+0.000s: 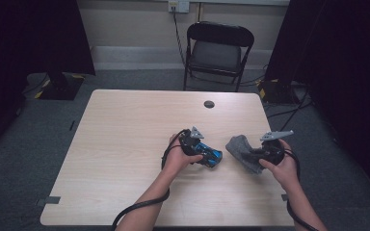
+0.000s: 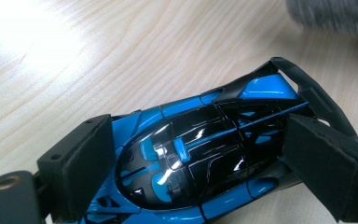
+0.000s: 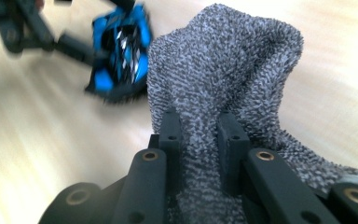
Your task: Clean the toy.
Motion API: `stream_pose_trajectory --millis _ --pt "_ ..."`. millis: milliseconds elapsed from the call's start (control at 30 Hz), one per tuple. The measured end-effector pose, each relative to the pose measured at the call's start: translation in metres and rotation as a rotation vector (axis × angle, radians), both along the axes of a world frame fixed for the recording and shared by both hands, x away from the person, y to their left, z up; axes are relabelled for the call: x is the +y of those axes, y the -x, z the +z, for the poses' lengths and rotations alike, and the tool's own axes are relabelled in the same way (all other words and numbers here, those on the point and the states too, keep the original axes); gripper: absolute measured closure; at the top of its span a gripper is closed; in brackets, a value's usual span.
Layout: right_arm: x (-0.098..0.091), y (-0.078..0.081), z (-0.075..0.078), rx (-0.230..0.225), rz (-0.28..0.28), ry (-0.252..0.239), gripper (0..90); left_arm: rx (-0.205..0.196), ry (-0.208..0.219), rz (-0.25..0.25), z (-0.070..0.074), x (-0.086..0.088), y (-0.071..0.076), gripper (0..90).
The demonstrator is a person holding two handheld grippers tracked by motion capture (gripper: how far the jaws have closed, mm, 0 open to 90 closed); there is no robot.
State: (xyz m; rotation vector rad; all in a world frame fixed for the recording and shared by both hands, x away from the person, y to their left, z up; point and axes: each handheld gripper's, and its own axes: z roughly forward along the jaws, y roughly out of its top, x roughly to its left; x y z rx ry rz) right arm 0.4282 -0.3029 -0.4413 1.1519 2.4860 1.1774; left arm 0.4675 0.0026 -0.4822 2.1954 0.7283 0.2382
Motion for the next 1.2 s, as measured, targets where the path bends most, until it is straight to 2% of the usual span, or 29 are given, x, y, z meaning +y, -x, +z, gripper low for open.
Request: stream_pose_trajectory --millis 167,267,700,833,1000,1200 --pt "0.008 -0.017 0.008 -0.045 -0.048 0.006 75.8 0.001 0.001 0.002 0.0 0.0 0.0 9.2" --pt "0.017 -0.028 0.009 -0.051 -0.057 0.006 75.8 0.0 0.002 0.001 0.0 0.0 0.0 9.2" --pt "0.059 -0.068 -0.002 -0.04 -0.021 0.052 75.5 -0.003 0.008 0.002 -0.001 0.0 0.001 9.2" --pt "0.074 -0.078 -0.007 -0.027 0.002 0.051 75.5 -0.004 0.01 0.003 -0.001 0.0 0.001 9.1" --pt "0.093 -0.088 -0.011 -0.03 0.032 0.071 75.4 -0.006 0.011 0.0 -0.001 0.001 0.001 9.2" --pt "0.109 -0.097 -0.021 -0.01 0.057 0.079 75.3 -0.007 0.008 -0.002 -0.001 0.001 0.001 9.1"
